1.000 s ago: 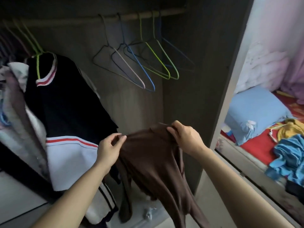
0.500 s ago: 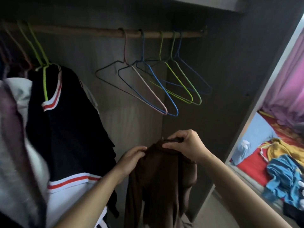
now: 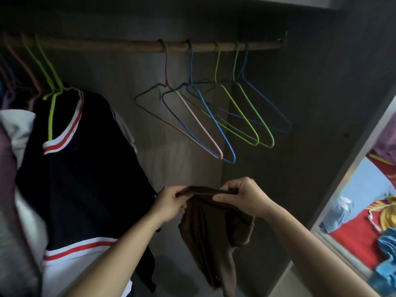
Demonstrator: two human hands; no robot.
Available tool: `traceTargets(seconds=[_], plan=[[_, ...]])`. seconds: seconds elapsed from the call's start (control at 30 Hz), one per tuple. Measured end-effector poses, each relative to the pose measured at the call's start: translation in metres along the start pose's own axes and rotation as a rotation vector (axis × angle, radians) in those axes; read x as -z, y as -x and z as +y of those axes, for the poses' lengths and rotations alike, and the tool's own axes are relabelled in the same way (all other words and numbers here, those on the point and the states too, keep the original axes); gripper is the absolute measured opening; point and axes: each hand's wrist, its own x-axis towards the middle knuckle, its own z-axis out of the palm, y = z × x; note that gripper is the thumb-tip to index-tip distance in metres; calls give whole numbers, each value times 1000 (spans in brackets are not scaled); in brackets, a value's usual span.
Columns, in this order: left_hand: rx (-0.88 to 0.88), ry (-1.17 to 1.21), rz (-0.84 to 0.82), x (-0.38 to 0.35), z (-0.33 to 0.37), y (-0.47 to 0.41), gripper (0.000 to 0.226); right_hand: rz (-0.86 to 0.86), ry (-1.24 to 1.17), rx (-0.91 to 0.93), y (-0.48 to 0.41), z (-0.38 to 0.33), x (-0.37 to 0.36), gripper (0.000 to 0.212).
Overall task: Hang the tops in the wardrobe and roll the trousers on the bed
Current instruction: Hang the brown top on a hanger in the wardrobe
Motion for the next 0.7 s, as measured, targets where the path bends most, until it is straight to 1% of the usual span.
traceTargets(seconds=[0.1, 0.17, 0.2, 0.27, 0.33, 0.43, 0.53, 0.6, 0.67, 0.7], plan=[[168, 187, -11, 5, 15, 1, 15, -20, -105, 31, -4, -4, 5, 13], [207, 323, 27, 5, 28, 4, 10, -31, -181, 42, -8, -10, 6, 11], [187, 344, 56, 5, 33, 6, 15, -34, -201, 48, -10, -13, 6, 11], [102, 289, 126, 7, 44, 10, 25, -26, -246, 45, -14, -20, 7, 13], [45, 247, 181, 11, 52, 11, 22, 21, -313, 10, -17, -27, 11, 19], [49, 164, 203, 21, 61, 10, 15, 51, -447, -56, -20, -33, 16, 23], [90, 85, 311, 29, 65, 5, 23, -1, -576, -100, -18, -36, 19, 23], [78, 74, 442, 34, 68, 1, 26, 16, -558, -105, -16, -36, 19, 15], [51, 172, 540, 42, 72, -4, 27, 43, -381, -94, -16, -35, 21, 12], [48, 241, 560, 45, 75, -6, 28, 42, -268, -90, -15, -36, 22, 12]])
